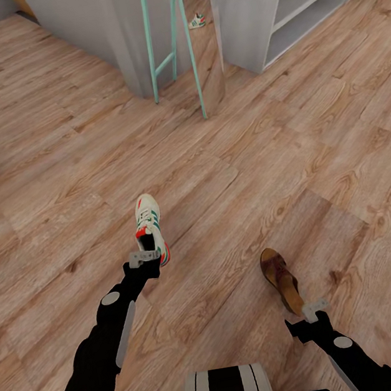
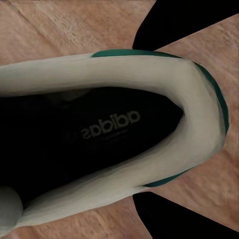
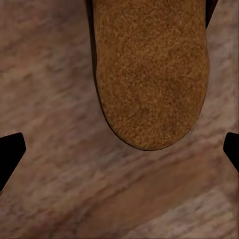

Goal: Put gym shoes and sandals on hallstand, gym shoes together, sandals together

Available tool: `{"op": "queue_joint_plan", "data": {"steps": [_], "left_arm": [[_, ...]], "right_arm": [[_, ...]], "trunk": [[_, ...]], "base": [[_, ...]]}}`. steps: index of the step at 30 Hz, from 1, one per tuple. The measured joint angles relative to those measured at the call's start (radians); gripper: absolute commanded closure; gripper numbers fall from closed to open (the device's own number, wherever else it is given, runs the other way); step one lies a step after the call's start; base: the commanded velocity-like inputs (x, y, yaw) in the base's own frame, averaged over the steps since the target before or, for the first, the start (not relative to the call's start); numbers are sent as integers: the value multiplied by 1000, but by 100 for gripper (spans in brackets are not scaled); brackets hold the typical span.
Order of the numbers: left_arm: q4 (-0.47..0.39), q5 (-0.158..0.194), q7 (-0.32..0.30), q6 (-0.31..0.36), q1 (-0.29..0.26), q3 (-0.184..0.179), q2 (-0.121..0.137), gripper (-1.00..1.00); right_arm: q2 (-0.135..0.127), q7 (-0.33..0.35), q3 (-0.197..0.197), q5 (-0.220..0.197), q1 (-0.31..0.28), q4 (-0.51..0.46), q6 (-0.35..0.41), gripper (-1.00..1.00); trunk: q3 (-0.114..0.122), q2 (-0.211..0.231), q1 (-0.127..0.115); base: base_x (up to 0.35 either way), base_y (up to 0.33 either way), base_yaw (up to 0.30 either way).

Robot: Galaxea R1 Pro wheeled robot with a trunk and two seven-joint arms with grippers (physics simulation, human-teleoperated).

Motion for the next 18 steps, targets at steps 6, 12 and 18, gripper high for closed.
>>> {"op": "queue_joint_plan", "data": {"steps": [6, 12, 18], "left_arm": [[1, -2, 0, -1, 0, 0, 1, 100], [6, -2, 0, -2, 0, 0, 2, 100], [9, 1, 0, -3, 0, 0, 3, 100]], "right_arm": [[0, 0, 0, 0, 0, 0, 0, -100], [0, 0, 0, 0, 0, -1, 0, -100], [0, 0, 0, 0, 0, -1, 0, -100]], "trunk": [[0, 0, 0], [0, 0, 0], [0, 0, 0]], "base": [[58, 0, 0], [7, 0, 0], [1, 0, 0]]}}
